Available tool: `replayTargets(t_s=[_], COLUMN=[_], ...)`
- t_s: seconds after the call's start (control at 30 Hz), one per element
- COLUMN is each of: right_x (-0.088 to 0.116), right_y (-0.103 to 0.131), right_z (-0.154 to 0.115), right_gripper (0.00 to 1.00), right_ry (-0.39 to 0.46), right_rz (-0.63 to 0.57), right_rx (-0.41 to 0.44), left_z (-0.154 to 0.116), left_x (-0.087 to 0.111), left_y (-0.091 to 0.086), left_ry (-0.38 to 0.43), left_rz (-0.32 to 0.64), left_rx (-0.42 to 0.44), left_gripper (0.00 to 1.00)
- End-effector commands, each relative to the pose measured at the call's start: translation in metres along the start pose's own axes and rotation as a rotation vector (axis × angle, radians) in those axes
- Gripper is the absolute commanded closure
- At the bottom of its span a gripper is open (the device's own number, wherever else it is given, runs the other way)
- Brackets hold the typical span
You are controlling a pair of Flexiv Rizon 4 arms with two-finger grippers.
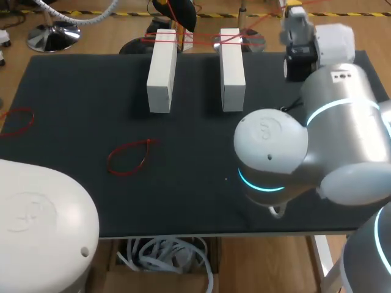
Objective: Grab the tape and strap the tape.
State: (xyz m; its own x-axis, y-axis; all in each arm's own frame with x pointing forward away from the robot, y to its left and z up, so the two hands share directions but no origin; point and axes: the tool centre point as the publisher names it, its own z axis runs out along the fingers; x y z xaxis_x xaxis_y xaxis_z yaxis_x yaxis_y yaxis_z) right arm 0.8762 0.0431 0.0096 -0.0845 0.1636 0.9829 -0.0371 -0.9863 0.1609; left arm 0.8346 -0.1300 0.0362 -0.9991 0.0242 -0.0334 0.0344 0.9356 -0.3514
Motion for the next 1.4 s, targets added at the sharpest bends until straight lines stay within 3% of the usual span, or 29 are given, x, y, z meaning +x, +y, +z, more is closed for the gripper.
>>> replayTargets(t_s=[0.03, 0.17, 0.37, 0.63, 0.87, 1.17, 1.27, 1.4], right_x=[0.021, 0.023, 0.025, 0.021, 0.024, 0.023, 0.024, 0.024], right_y=[0.014, 0.011, 0.003, -0.008, -0.011, -0.011, -0.017, -0.017], right_z=[0.008, 0.011, 0.008, 0.006, 0.006, 0.004, 0.004, 0.004], right_gripper=[1.00, 1.00, 1.00, 1.00, 1.00, 1.00, 1.00, 1.00], right_ry=[-0.042, 0.021, 0.104, 0.170, 0.201, 0.161, 0.184, 0.184], right_rz=[-0.430, -0.682, -0.965, -1.208, -1.392, -1.507, -1.390, -1.390], right_rx=[0.084, 0.150, 0.232, 0.305, 0.255, 0.195, 0.210, 0.210], left_z=[-0.001, -0.001, -0.001, -0.001, -0.001, -0.001, -0.001, -0.001], left_x=[0.000, 0.000, 0.000, 0.000, 0.000, 0.000, 0.000, 0.000], left_y=[0.000, 0.000, 0.000, 0.000, 0.000, 0.000, 0.000, 0.000], left_ry=[0.000, 0.000, 0.000, 0.000, 0.000, 0.000, 0.000, 0.000], left_rz=[-0.001, -0.001, -0.001, -0.001, -0.001, -0.001, -0.001, -0.001], left_rx=[-0.005, -0.005, -0.005, -0.005, -0.005, -0.005, -0.005, -0.005], left_gripper=[1.00, 1.00, 1.00, 1.00, 1.00, 1.00, 1.00, 1.00])
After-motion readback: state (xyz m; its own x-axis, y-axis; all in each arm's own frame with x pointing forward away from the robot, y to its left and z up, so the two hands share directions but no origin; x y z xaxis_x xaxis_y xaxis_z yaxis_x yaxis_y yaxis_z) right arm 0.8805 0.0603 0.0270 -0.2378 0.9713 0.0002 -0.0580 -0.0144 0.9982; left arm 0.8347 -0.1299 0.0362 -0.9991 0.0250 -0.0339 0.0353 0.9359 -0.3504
